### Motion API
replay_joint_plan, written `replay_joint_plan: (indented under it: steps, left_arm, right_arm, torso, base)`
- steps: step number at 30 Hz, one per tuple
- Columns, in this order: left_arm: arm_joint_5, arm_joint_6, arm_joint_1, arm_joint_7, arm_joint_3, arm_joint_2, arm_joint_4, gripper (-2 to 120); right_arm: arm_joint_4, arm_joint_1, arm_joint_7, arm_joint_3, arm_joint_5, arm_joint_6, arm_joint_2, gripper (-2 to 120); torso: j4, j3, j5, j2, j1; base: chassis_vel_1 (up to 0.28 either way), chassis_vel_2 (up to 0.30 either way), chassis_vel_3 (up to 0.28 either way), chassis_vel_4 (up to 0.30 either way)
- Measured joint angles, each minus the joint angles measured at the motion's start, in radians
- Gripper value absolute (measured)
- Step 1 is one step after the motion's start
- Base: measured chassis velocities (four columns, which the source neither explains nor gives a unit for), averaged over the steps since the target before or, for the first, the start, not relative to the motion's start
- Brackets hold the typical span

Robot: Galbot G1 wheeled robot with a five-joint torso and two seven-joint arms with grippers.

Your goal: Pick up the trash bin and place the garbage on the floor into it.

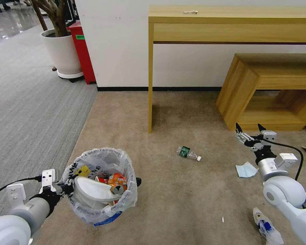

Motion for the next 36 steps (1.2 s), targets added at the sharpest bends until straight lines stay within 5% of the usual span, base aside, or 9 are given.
replay_joint_plan:
  steps: [36]
  left_arm:
    - [-0.009, 0.0, 0.01, 0.008, -0.013, -0.009, 0.006, 1]
  right_arm:
    - [-0.035, 0.033, -0.047, -0.05, -0.048, 0.031, 0.05, 89]
  torso:
    - [-0.0002, 0.0, 0.0, 0.0, 0.0]
  base:
    - [-0.066, -0.063, -0.066, -0.069]
